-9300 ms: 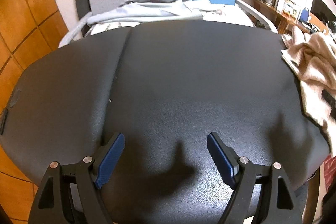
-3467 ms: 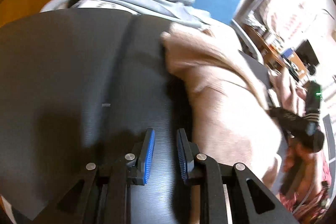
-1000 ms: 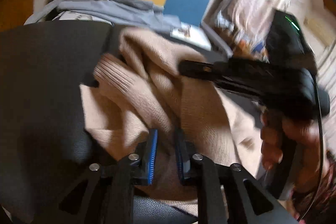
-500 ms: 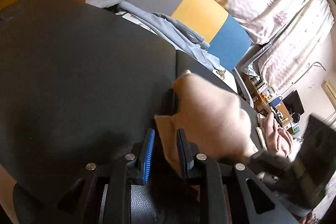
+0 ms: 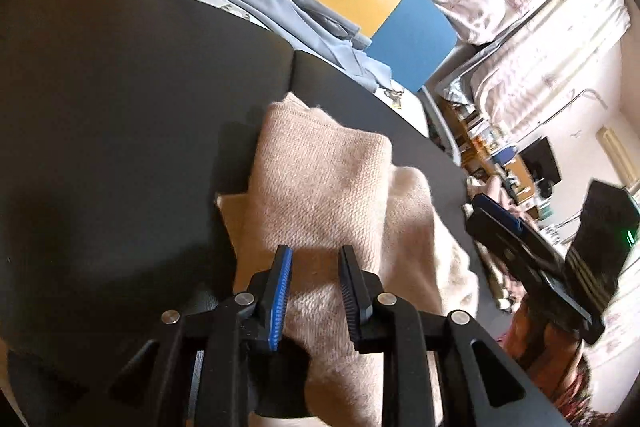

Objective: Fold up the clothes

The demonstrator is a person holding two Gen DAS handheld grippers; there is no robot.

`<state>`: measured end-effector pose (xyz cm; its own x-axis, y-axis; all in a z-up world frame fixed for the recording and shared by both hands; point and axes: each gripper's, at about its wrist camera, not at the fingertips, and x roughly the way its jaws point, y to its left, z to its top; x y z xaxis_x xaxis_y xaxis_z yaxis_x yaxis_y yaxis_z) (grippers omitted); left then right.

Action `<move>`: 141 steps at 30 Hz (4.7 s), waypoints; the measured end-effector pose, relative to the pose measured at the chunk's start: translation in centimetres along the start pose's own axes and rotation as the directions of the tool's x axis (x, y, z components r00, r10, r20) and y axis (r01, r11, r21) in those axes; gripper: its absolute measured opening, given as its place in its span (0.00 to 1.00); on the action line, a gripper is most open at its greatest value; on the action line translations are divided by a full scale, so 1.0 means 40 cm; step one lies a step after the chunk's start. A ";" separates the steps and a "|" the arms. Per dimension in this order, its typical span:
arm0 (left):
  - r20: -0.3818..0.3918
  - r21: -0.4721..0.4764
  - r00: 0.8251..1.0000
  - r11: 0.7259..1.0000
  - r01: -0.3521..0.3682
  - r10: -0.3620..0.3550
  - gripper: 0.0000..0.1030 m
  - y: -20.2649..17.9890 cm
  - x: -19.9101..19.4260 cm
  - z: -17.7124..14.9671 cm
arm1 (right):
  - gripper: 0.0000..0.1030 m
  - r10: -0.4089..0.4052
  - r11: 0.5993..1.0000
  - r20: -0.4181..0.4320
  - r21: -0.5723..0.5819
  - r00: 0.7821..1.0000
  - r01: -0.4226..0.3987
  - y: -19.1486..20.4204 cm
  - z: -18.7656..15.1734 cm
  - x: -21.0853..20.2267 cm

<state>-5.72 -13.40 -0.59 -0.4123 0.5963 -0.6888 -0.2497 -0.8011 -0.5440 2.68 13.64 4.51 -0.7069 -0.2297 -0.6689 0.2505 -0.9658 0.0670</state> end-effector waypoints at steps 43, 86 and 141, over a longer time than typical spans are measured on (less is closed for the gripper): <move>-0.034 0.248 0.944 0.918 -0.310 0.328 0.36 -0.066 0.181 0.055 | 0.08 0.042 0.971 -0.153 0.237 0.987 -0.004 -0.119 0.038 0.295; 0.004 0.169 0.926 0.913 -0.372 0.377 0.22 0.017 0.145 0.087 | 0.08 -0.125 0.973 -0.115 0.181 0.986 0.144 -0.127 0.008 0.138; 0.283 0.432 0.930 0.897 0.095 -0.235 0.06 -0.478 -0.299 0.377 | 0.99 -0.106 0.980 0.081 0.180 0.991 0.090 -0.163 0.219 -0.085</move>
<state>-9.23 -6.01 25.27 -0.5726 0.7282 -0.3767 -0.6419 -0.6840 -0.3465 -2.32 19.66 12.83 -0.7808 -0.1353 -0.6099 0.0626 -0.9883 0.1390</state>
